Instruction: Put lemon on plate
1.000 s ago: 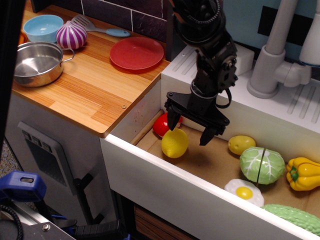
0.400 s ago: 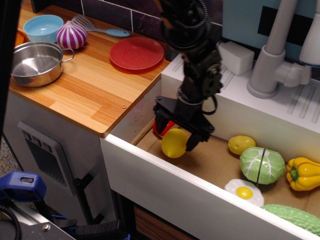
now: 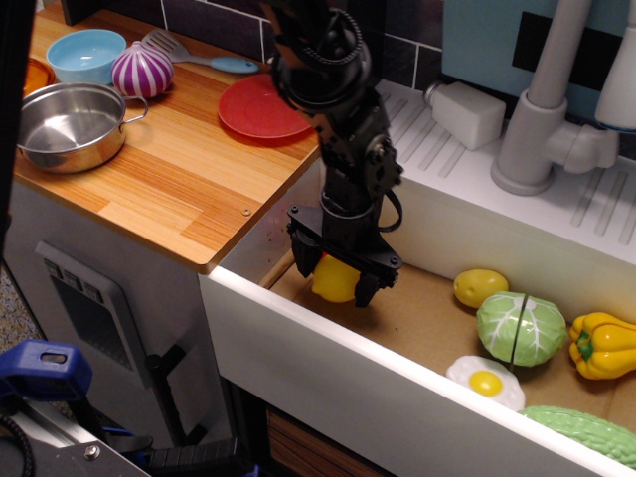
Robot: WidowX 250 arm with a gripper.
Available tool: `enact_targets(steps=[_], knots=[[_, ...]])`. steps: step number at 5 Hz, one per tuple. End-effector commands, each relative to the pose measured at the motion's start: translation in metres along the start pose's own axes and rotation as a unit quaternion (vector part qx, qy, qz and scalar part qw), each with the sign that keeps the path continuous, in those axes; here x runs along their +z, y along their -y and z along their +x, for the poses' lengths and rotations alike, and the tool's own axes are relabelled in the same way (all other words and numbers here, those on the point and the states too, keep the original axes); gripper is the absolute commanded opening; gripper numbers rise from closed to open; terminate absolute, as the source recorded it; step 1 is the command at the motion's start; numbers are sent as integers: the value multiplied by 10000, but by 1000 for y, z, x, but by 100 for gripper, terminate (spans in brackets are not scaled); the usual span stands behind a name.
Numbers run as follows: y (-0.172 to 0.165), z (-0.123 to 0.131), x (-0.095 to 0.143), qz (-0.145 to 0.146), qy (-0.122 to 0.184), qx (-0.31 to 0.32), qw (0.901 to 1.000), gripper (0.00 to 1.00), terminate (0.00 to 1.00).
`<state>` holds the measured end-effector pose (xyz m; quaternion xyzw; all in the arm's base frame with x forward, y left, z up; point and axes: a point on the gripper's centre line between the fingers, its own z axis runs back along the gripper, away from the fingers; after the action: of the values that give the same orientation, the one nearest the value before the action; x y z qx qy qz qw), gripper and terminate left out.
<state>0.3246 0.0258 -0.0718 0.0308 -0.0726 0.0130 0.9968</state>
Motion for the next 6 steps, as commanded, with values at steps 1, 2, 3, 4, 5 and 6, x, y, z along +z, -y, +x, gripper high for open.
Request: enact_targets(steps=[1, 2, 3, 4, 5, 6], knots=[[-9, 16, 1, -536, 242, 23, 9983, 100, 0], [-11, 20, -1, -826, 136, -4, 9965, 100, 0], [-8, 19, 1, -572, 92, 17, 9983, 0, 0], [3, 20, 26, -49, 6, 51, 10000, 0, 0], [9, 19, 61, 265, -237, 140, 9993, 0, 0], [3, 17, 101, 645, -565, 161, 9962, 0, 0]])
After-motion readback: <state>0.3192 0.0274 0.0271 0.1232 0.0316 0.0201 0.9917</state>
